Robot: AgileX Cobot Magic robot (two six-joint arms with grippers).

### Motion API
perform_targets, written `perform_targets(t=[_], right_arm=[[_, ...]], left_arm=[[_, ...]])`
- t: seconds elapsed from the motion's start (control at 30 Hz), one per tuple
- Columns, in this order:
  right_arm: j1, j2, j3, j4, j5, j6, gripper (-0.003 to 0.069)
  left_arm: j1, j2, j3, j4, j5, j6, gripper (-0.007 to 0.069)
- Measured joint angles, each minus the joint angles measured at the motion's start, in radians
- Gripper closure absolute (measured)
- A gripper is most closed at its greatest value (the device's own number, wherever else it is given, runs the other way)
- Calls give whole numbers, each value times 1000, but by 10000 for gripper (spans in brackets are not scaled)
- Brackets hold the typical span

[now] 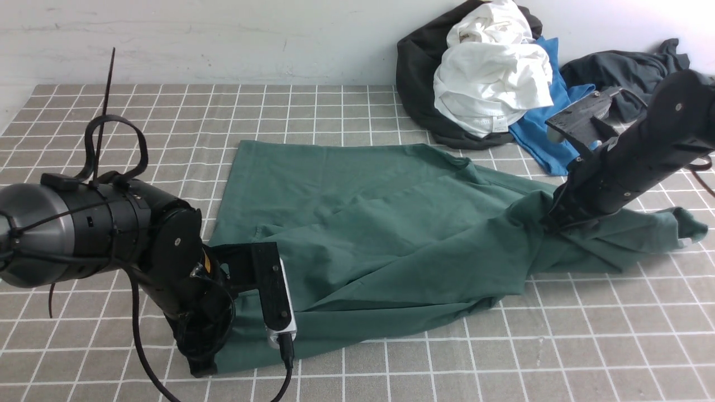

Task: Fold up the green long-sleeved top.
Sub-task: Use both arms to drag the lower edge of the fabric forward and fold it over the upper edge

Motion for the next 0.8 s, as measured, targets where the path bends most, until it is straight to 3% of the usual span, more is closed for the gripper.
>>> perform_targets(t=[0.07, 0.17, 0.23, 0.37, 0.4, 0.5, 0.63, 0.8], right_arm=[[0, 0, 0, 1, 0, -3, 651], [0, 0, 0, -2, 15, -4, 651], [0, -2, 0, -8, 26, -4, 651], [0, -34, 0, -65, 63, -4, 651], [0, -36, 0, -67, 63, -4, 651], [0, -58, 0, -106, 47, -4, 651], [0, -62, 0, -163, -12, -4, 651], [-16, -61, 0, -197, -98, -4, 651]], left_arm=[[0, 1, 0, 2, 3, 1, 589], [0, -21, 0, 8, 20, -27, 625], [0, -37, -2, 17, 24, -62, 629], [30, -121, -80, 81, 31, -330, 631], [33, -123, -86, 88, 31, -342, 631], [76, -140, -200, 147, 23, -522, 631], [138, -97, -341, 173, -7, -629, 631], [194, 36, -497, 173, -11, -647, 631]])
